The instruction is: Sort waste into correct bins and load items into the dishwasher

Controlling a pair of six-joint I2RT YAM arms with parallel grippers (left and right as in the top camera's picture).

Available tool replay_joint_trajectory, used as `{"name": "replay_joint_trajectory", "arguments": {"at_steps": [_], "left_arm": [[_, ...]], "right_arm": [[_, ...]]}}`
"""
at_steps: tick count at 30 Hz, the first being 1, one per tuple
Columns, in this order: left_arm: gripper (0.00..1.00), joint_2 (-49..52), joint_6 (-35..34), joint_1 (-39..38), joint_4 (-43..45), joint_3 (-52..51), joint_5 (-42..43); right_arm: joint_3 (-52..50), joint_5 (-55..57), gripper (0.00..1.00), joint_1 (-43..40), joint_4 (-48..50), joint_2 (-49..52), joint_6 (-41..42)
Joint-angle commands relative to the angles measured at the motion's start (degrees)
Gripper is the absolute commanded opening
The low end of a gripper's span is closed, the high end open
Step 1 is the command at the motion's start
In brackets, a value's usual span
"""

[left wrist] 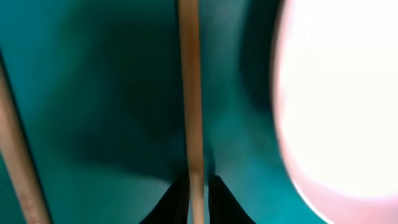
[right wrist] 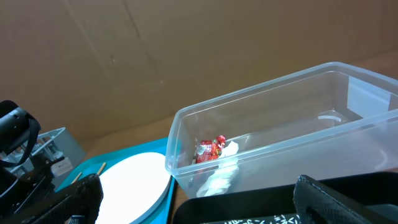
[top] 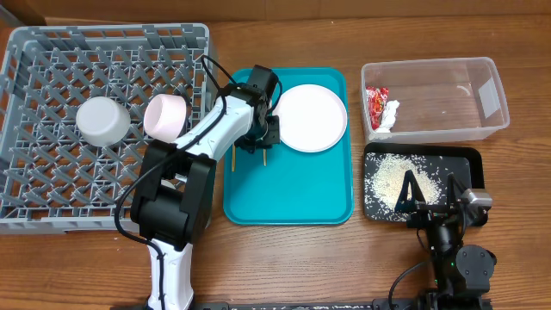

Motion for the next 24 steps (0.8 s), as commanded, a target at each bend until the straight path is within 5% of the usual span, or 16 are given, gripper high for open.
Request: {"name": "replay_joint_trajectory", "arguments": {"at_steps": [1,5,15,20,24], "left_arm": [[0.04,-0.39,0.92,-0.48,-1.88,-1.01,-3.10],[0.04,-0.42,0.87,-0.81,-3.17,0.35,-1.53],[0.04,-10.12,-0.61,1.22,-23.67,17.88,-3.34],[0.04,-17.42,-0.37,7.43,-30.03,17.86,-6.14],[0.04,-18.99,6.25,14.43,-33.64,17.68,-6.71]], "right_arm": [[-0.61,0.31,1.00,-0.22,0.26,-0.61,0.02],[-0.61,0.31,1.00,-0.22,0.26,-0.61,0.02],[-0.61,0.31,1.00,-0.22,0.26,-0.61,0.02],[-0.61,0.31,1.00,-0.22,0.26,-0.61,0.02],[-0.61,0.31,1.00,-0.22,0.26,-0.61,0.02]]}}
